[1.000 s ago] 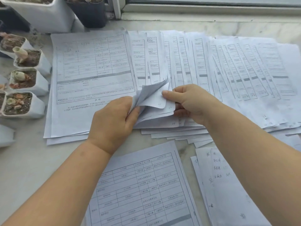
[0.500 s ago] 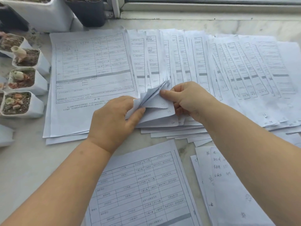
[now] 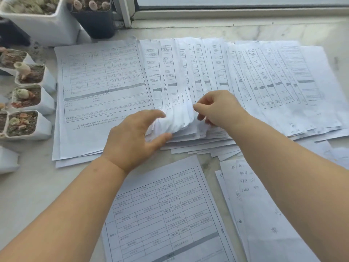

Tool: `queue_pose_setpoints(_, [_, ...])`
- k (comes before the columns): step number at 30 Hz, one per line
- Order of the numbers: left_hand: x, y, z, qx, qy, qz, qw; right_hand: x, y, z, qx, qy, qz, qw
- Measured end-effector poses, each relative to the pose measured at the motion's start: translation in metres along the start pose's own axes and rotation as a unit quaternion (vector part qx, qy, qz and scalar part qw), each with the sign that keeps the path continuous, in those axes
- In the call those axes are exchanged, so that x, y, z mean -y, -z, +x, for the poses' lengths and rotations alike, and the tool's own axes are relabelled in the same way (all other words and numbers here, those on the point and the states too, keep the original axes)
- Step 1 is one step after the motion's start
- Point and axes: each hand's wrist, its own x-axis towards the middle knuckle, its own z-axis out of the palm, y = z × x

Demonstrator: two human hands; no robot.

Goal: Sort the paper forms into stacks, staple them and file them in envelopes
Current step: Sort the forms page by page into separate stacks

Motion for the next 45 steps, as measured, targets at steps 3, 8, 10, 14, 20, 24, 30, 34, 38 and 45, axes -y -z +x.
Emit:
queue_pose_setpoints(3, [-0.002,0.002,-0.003,0.108,-0.050,0.111,0.987,-0.023,0.014,-0.034,-0.081,0.005,0.026,0.996])
queue_pose_setpoints(8, [-0.014,0.003,-0.001,0.138,-0.070,0.154,0.976,-0.069,0.022,-0.119,-0.058,-0.061,0.112,0.990])
queue_pose_setpoints(10, [-0.025,0.004,-0.021,0.085,-0.081,0.145,0.982,-0.087,0.017,-0.153,-0.010,-0.100,0.131,0.986])
queue_pose_setpoints(14, [-0.059,-0.013,-0.118,0.000,-0.059,0.021,0.998,-0.120,0.001,-0.215,0.063,-0.117,0.123,0.983])
queue_pose_setpoints(20, [-0.111,-0.087,-0.277,0.049,-0.026,0.001,0.998,-0.154,-0.007,-0.271,0.091,-0.083,0.111,0.986])
queue_pose_setpoints(24, [-0.123,-0.119,-0.320,0.073,-0.008,0.060,0.995,-0.175,-0.008,-0.292,0.088,-0.052,0.088,0.991])
queue_pose_setpoints(30, [-0.120,-0.120,-0.320,0.024,0.013,-0.013,1.000,-0.186,-0.017,-0.307,0.092,-0.094,0.137,0.982])
queue_pose_setpoints(34, [-0.112,-0.119,-0.323,-0.001,0.014,-0.068,0.998,-0.184,-0.025,-0.305,0.096,-0.105,0.126,0.982])
queue_pose_setpoints(38, [-0.104,-0.120,-0.325,-0.034,0.006,-0.146,0.989,-0.182,-0.035,-0.299,0.119,-0.108,0.110,0.981])
queue_pose_setpoints(45, [-0.104,-0.121,-0.321,-0.127,0.071,-0.266,0.953,-0.188,-0.027,-0.293,0.210,-0.113,0.152,0.959])
